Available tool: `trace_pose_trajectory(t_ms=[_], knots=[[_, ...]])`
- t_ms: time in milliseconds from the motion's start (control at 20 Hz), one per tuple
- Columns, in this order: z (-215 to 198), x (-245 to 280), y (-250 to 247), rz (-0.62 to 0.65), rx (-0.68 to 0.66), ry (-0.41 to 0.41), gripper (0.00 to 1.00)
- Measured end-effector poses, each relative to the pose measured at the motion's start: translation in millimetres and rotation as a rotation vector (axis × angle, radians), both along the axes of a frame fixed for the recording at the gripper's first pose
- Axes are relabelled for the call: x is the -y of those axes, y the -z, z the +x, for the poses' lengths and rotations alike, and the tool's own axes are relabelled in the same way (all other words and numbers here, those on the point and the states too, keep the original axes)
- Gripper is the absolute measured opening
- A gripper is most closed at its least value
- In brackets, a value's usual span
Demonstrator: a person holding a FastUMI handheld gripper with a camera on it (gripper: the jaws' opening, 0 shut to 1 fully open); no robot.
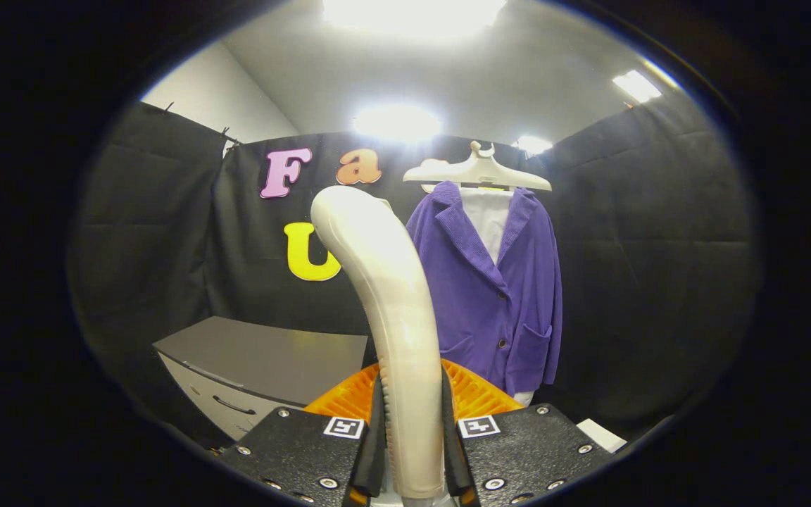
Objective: Iron the clothes twice with a garment steamer, once on the left side and once on the right side.
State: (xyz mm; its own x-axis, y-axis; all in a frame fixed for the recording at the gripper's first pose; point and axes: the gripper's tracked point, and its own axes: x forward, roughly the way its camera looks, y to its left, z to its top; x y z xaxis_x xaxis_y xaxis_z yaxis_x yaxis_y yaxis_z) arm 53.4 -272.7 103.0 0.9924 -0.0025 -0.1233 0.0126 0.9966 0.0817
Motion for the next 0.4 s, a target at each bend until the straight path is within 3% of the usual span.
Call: trace_pose_trajectory(t_ms=[400], knots=[[-3.3,2.8,18.4,-0.034,-0.042,-0.024,0.34]])
